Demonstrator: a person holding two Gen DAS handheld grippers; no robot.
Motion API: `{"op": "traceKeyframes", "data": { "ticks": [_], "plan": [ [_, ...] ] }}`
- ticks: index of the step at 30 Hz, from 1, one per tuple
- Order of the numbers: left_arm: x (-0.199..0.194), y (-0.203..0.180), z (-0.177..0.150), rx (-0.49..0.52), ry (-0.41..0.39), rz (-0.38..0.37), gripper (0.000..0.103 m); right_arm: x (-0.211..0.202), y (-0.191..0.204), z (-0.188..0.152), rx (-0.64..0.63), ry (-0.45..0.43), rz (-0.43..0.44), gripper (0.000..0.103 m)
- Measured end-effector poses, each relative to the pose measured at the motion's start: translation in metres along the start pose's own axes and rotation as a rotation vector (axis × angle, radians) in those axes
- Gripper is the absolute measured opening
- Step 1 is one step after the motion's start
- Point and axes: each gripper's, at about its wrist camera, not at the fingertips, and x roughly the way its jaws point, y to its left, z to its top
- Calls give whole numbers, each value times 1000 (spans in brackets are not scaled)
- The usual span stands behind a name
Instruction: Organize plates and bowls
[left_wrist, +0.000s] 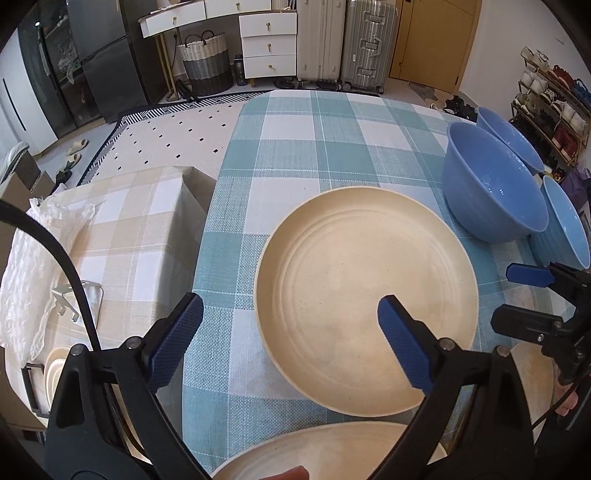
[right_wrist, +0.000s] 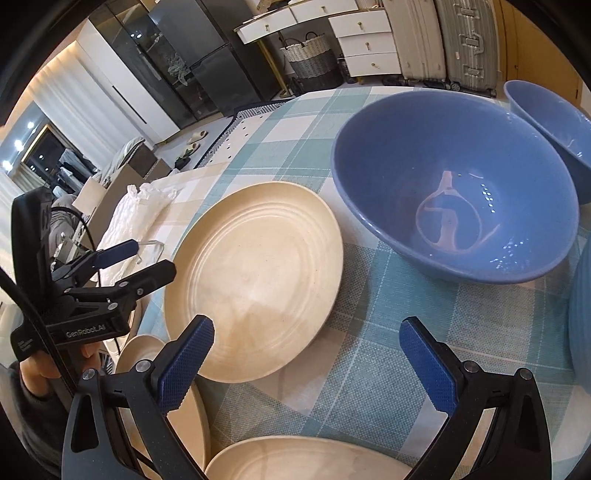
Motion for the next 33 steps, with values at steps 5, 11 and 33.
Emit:
{"op": "traceKeyframes", "data": {
  "ticks": [5, 11, 33],
  "plan": [
    [10, 3, 2, -4, 16, -1, 93, 5, -7, 2, 39, 24, 47, 101],
    [23, 4, 3, -8, 37, -18, 87, 15, -9, 7, 42, 39, 22, 94],
    [54, 7, 5, -35, 112, 17, 37, 47, -4, 12, 11, 92, -51, 55]
  ]
}}
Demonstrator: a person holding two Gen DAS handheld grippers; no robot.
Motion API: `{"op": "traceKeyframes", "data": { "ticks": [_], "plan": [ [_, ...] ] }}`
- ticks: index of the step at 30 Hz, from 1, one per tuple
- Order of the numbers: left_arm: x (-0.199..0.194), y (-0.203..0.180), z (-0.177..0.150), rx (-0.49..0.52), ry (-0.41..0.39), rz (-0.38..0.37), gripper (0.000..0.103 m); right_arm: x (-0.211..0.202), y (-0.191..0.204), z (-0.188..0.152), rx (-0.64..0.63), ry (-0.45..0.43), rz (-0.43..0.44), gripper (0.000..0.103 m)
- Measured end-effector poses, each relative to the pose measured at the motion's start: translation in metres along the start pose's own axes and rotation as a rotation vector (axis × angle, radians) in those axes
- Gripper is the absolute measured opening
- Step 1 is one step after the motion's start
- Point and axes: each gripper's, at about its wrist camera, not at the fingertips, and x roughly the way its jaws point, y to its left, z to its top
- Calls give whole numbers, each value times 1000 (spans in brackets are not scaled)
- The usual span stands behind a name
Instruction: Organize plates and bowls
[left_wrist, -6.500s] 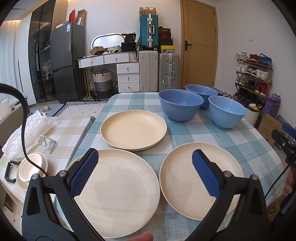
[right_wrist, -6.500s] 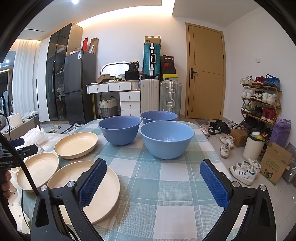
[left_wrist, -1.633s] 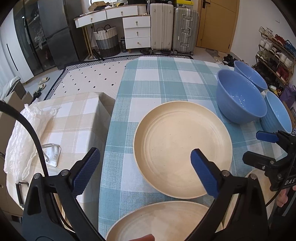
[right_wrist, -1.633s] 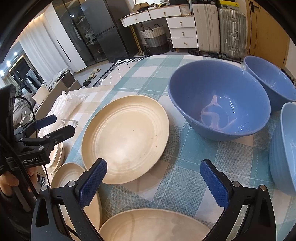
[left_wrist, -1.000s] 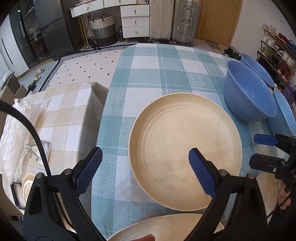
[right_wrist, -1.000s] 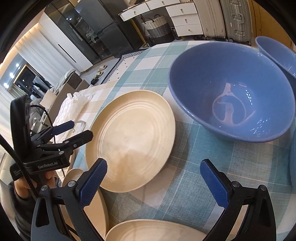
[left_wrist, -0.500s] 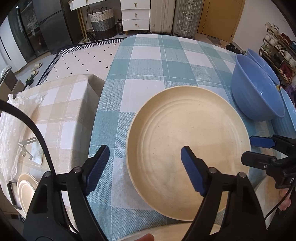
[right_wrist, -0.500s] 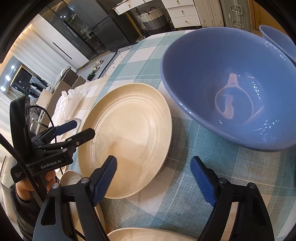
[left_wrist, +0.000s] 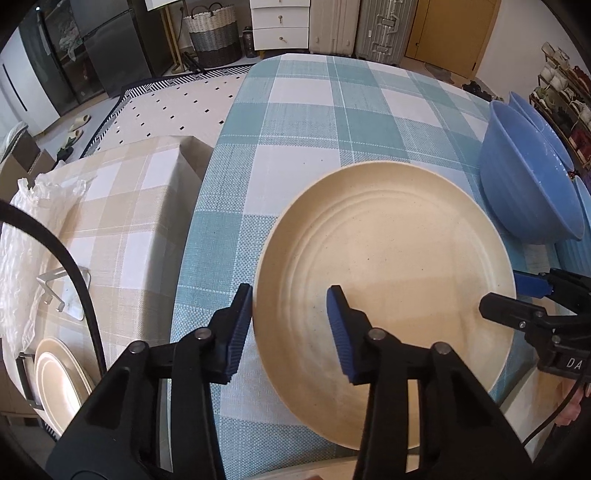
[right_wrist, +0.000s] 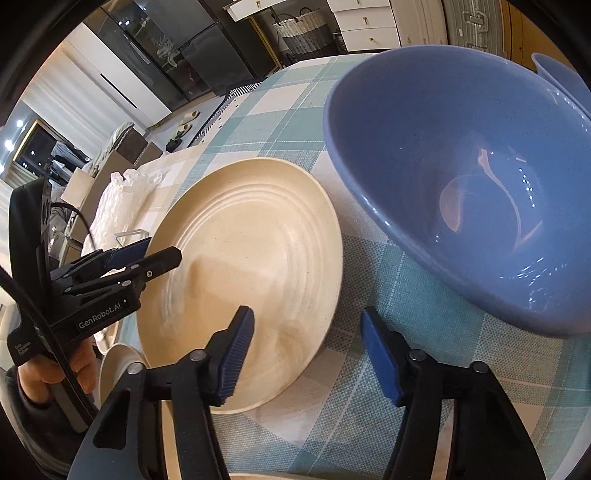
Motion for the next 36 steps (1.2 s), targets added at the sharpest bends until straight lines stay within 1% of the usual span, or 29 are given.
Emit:
{"op": "traceKeyframes", "data": {
  "ticks": [2, 3, 4, 6, 7, 8, 10, 12, 19, 23, 32, 36],
  "plan": [
    [1, -1, 0, 3, 4, 10, 34, 1, 0, 1, -3, 3, -7, 49],
    [2, 0, 0, 2, 5, 12, 33, 2, 0, 2, -5, 5, -16, 38],
    [2, 0, 0, 2, 5, 13, 31, 2, 1, 2, -11, 4, -30, 36],
    [3, 1, -1, 0, 4, 24, 26, 2, 0, 3, -13, 2, -29, 34],
    [3, 2, -1, 0, 3, 28, 24, 3, 1, 3, -14, 5, -25, 28],
    [3, 2, -1, -1, 3, 28, 22, 3, 2, 3, -16, 4, -26, 27],
    [4, 4, -2, -9, 2, 37, 16, 4, 2, 2, -15, -2, -32, 21],
    [3, 6, -3, -23, -3, 35, 14, 4, 3, 2, -19, -7, -46, 19],
    [0, 9, -4, -39, -15, 22, 10, 4, -1, 3, 5, -4, -33, 17],
    [-5, 6, -4, -40, -30, 22, 10, 1, -1, 2, 0, -15, -51, 16],
    [-36, 2, -2, -42, -86, 38, 10, -24, 3, -2, -12, -57, -49, 16],
    [-54, 3, -6, -52, -115, 48, 10, -39, 8, -5, -19, -75, -28, 16]
  ]
}}
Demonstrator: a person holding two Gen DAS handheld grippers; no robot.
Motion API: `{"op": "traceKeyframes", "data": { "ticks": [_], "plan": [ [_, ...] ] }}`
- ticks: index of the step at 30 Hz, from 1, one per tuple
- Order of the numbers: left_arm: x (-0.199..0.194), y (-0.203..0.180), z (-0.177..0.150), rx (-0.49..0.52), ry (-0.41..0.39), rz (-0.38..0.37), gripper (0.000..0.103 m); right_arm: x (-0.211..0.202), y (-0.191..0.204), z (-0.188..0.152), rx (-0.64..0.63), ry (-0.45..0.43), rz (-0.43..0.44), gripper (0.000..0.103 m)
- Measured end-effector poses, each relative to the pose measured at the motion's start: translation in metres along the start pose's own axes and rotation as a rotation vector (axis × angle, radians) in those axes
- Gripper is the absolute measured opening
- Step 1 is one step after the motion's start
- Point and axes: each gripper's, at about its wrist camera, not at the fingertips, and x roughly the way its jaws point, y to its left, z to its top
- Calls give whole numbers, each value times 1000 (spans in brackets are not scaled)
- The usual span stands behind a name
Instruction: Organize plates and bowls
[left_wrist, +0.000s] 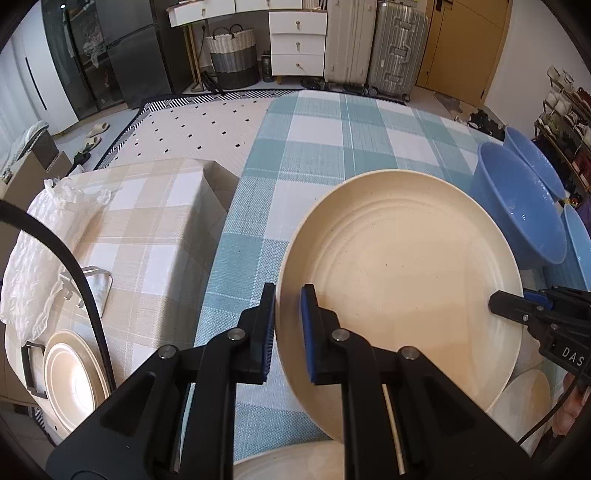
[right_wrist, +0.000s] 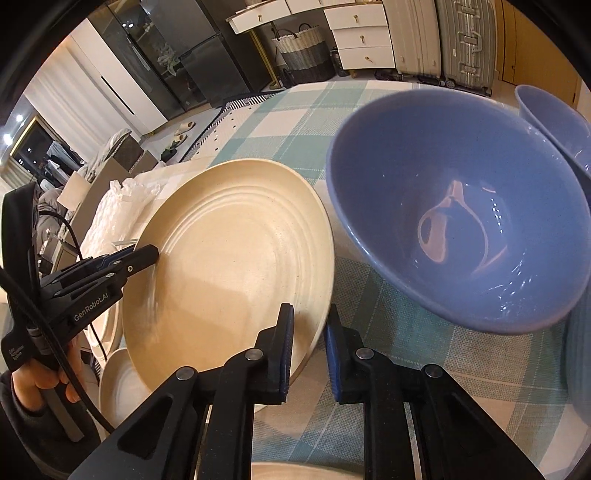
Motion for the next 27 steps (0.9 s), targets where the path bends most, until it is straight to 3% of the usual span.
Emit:
{"op": "traceKeyframes", "data": {
  "ticks": [12, 27],
  "plan": [
    [-55, -11, -22, 7, -75, 21, 10, -39, 10, -17, -33, -47, -7, 16],
    [-94, -41, -69, 30, -100, 9, 10, -83, 5, -62, -38, -94, -29, 16]
  ]
}}
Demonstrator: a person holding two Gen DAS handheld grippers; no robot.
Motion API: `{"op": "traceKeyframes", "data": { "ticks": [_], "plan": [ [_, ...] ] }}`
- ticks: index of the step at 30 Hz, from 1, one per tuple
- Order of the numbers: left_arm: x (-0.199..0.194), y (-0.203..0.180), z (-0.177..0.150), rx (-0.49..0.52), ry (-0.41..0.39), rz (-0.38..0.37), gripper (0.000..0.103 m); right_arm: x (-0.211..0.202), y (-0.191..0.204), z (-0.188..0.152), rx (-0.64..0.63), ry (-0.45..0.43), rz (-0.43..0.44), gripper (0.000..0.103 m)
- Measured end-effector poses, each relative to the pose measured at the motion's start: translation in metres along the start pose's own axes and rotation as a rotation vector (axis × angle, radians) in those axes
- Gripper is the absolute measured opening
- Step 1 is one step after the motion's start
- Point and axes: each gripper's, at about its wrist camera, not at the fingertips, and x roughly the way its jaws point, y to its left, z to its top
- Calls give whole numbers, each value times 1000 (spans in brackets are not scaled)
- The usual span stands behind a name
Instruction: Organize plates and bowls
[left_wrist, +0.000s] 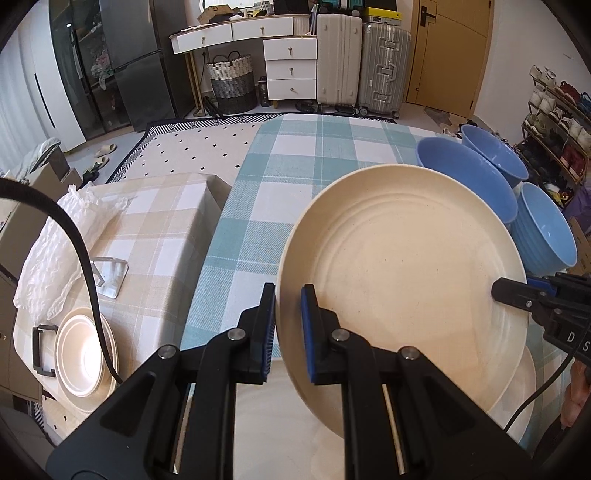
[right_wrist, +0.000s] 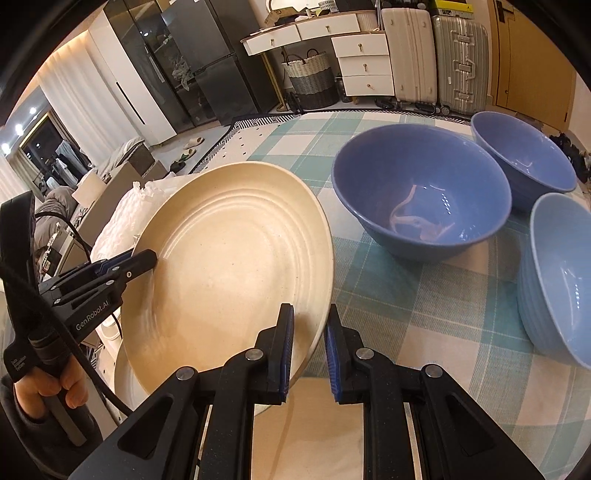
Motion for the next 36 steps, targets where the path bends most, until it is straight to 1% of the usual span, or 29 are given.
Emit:
{"op": "traceKeyframes", "data": {
  "ticks": [8, 19, 24, 31, 36],
  "plan": [
    [-10, -17, -26, 24, 13, -13, 10, -14, -5, -27, 18, -10, -14, 16],
    [-16, -33, -39, 55, 21, -18, 10, -31, -9, -49, 22, -13, -28, 17],
    [-17, -43, -48, 74, 34, -34, 11, -39, -17, -59, 34, -12, -35, 16],
    [-28, -57, -58, 98, 22, -46, 11, -51, -23, -72, 43, -28, -48, 17],
    [-29, -66, -68, 112, 31, -61, 11, -60, -27, -83, 49, -37, -63, 17]
  ]
}}
